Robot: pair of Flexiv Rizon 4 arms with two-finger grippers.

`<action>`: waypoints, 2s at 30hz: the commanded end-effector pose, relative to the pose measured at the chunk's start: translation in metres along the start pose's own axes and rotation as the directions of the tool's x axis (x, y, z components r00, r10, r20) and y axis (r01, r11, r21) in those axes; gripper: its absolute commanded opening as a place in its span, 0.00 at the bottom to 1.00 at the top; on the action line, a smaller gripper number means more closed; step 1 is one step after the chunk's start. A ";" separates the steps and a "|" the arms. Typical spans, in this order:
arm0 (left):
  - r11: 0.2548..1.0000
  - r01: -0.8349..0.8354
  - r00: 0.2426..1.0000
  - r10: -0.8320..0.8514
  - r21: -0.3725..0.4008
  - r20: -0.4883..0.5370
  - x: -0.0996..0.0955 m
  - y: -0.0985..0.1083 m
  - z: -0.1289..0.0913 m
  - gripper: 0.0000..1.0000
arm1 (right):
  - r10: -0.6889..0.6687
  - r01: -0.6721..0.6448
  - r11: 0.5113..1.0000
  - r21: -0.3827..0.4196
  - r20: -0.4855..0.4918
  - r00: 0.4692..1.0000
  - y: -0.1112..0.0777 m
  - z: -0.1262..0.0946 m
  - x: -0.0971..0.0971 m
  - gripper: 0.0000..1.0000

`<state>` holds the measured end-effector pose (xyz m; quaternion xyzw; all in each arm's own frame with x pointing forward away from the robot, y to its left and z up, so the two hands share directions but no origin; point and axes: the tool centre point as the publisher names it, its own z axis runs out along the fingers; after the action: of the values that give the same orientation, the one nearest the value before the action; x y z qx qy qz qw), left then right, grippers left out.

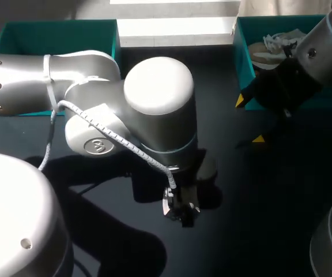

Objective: Take the shoe out of the shoebox, open the shoe tongue, remove and reinsert the insole, then place the shoe into the shoebox

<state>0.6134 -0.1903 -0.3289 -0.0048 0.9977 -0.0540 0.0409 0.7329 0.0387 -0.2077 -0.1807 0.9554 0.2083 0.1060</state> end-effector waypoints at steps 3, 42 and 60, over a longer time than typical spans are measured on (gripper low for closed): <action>1.000 -0.012 1.000 0.013 0.014 -0.020 0.003 -0.015 0.028 1.00 | 0.000 0.000 1.000 0.002 -0.001 1.000 0.000 0.001 0.000 1.00; 0.990 0.107 0.970 -0.126 -0.097 -0.209 0.001 0.011 0.043 0.00 | 0.000 0.000 1.000 0.002 -0.001 1.000 0.000 0.001 0.000 1.00; 0.992 0.006 0.976 -0.033 -0.125 -0.217 -0.039 0.062 -0.121 0.00 | 0.000 0.000 1.000 0.002 -0.001 1.000 0.000 0.001 0.000 1.00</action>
<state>0.6322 -0.1419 -0.2838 -0.0148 0.9973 0.0162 -0.0704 0.7329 0.0387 -0.2077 -0.1807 0.9554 0.2083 0.1060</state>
